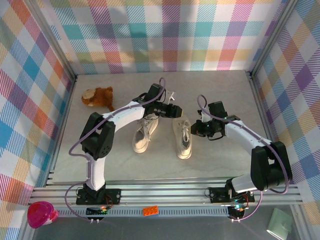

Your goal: Tie the shoes

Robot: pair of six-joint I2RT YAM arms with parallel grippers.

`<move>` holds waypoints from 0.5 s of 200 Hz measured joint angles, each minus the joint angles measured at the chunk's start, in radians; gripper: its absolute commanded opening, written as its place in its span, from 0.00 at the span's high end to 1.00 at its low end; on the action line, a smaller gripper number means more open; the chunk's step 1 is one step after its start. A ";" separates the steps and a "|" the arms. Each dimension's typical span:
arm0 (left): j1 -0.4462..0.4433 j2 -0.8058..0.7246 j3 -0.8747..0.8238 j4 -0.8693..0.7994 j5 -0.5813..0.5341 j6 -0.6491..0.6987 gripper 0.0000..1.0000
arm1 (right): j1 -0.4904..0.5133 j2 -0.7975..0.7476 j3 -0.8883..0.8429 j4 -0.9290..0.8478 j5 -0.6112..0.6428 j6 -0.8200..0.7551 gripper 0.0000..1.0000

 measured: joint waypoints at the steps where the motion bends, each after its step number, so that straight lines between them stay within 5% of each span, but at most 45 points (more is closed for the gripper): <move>1: 0.000 0.002 0.002 -0.003 0.000 0.000 0.53 | 0.000 0.000 0.000 0.000 0.000 0.000 1.00; 100: -0.030 0.133 0.122 -0.106 0.060 0.039 0.52 | 0.000 0.030 0.000 -0.005 -0.067 -0.022 1.00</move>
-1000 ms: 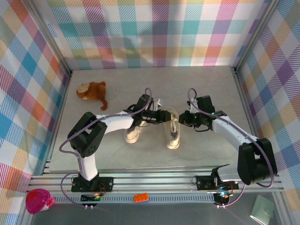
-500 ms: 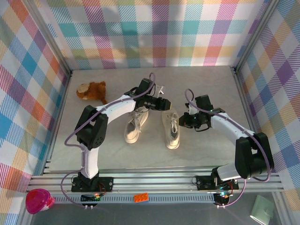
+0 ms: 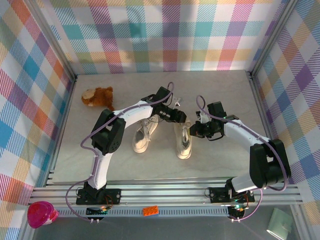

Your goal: Tie the shoes

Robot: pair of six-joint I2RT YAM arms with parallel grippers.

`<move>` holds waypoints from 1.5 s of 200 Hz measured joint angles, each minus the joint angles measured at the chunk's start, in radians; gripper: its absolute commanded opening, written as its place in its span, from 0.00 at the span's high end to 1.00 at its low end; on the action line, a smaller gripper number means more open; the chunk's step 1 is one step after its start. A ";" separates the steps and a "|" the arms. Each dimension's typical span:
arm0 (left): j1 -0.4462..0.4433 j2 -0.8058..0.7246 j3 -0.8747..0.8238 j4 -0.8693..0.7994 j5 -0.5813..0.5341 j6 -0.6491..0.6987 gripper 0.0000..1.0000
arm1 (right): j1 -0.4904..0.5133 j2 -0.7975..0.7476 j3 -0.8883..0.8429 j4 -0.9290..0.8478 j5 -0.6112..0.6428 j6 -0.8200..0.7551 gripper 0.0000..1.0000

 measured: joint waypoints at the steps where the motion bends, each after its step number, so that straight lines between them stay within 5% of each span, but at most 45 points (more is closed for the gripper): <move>1: 0.000 0.000 0.000 0.000 0.000 0.000 0.52 | 0.000 0.001 0.000 0.000 0.000 0.000 1.00; 101: -0.021 0.112 0.156 -0.106 0.058 0.048 0.51 | 0.000 0.044 0.000 0.010 -0.029 -0.001 1.00; 118: -0.022 0.121 0.170 -0.112 0.073 0.058 0.63 | 0.000 0.044 0.000 0.009 -0.029 -0.003 1.00; 142: -0.026 0.125 0.167 -0.116 0.087 0.051 1.00 | -0.001 0.044 0.003 -0.003 -0.023 -0.019 1.00; 254: 0.047 -0.151 -0.327 0.368 -0.050 -0.174 1.00 | -0.079 0.228 0.281 -0.227 0.024 -0.243 1.00; 286: 0.047 -0.160 -0.396 0.452 -0.080 -0.227 1.00 | -0.083 0.276 0.309 -0.238 0.041 -0.278 0.69; 300: 0.047 -0.161 -0.418 0.471 -0.090 -0.243 1.00 | -0.089 0.269 0.308 -0.238 0.042 -0.285 0.63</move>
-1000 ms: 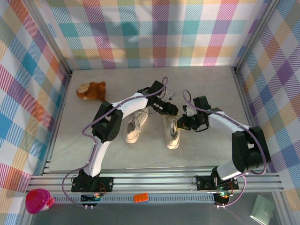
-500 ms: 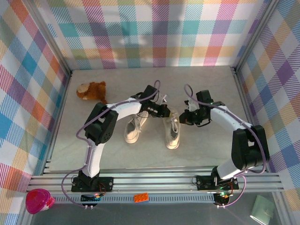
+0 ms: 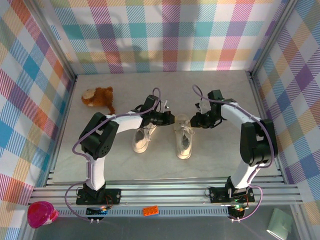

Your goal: Tie the shoes

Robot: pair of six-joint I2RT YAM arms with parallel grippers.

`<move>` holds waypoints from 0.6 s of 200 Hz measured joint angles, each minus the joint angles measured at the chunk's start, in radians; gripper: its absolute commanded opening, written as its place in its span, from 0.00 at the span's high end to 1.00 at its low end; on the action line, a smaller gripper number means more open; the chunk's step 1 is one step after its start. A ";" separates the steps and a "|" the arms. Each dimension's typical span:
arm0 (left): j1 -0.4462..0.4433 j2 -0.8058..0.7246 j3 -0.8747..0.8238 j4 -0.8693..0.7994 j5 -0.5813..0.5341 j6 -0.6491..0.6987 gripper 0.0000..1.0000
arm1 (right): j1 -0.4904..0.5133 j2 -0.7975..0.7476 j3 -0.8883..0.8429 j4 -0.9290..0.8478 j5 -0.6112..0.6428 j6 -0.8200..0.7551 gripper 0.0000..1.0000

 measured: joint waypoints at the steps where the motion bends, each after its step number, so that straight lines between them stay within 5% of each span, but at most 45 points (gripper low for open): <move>1: 0.000 0.000 -0.002 0.003 -0.001 -0.003 1.00 | -0.002 -0.003 0.000 0.000 0.000 0.003 0.63; 71: -0.001 -0.039 -0.031 0.050 -0.021 -0.036 1.00 | -0.109 -0.284 -0.261 0.145 -0.116 0.076 0.44; 120: -0.005 -0.041 -0.032 0.056 -0.021 -0.043 1.00 | -0.057 -0.240 -0.307 0.249 -0.188 0.096 0.41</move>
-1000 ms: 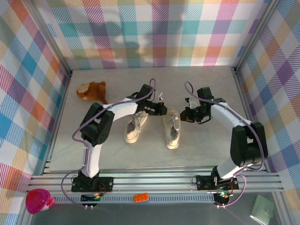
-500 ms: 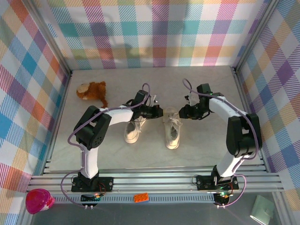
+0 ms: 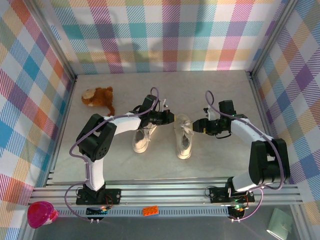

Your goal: Tie the shoes

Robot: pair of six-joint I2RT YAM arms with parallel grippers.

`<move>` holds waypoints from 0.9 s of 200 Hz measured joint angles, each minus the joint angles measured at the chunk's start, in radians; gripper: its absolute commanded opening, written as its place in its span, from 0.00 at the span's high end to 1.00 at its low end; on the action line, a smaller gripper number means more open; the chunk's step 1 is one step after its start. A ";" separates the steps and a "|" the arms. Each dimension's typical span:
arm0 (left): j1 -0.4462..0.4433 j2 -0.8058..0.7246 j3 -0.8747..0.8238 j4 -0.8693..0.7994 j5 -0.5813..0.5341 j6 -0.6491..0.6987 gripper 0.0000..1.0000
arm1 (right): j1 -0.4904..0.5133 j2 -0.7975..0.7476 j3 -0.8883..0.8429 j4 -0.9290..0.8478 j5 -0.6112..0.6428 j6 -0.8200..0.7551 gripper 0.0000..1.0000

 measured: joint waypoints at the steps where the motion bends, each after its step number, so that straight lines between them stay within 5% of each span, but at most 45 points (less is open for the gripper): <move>1: 0.000 0.000 0.000 0.000 0.000 0.000 1.00 | 0.001 0.002 0.000 0.001 0.000 0.000 0.41; 64: -0.002 0.000 -0.005 0.000 0.000 -0.003 1.00 | 0.057 0.164 0.058 0.014 0.006 -0.017 0.42; 104: -0.002 -0.002 -0.006 0.000 0.000 -0.003 1.00 | 0.080 0.175 0.092 -0.029 0.031 -0.050 1.00; 180: -0.004 -0.053 -0.056 -0.023 -0.018 0.034 1.00 | 0.070 0.146 0.118 -0.164 0.115 -0.092 1.00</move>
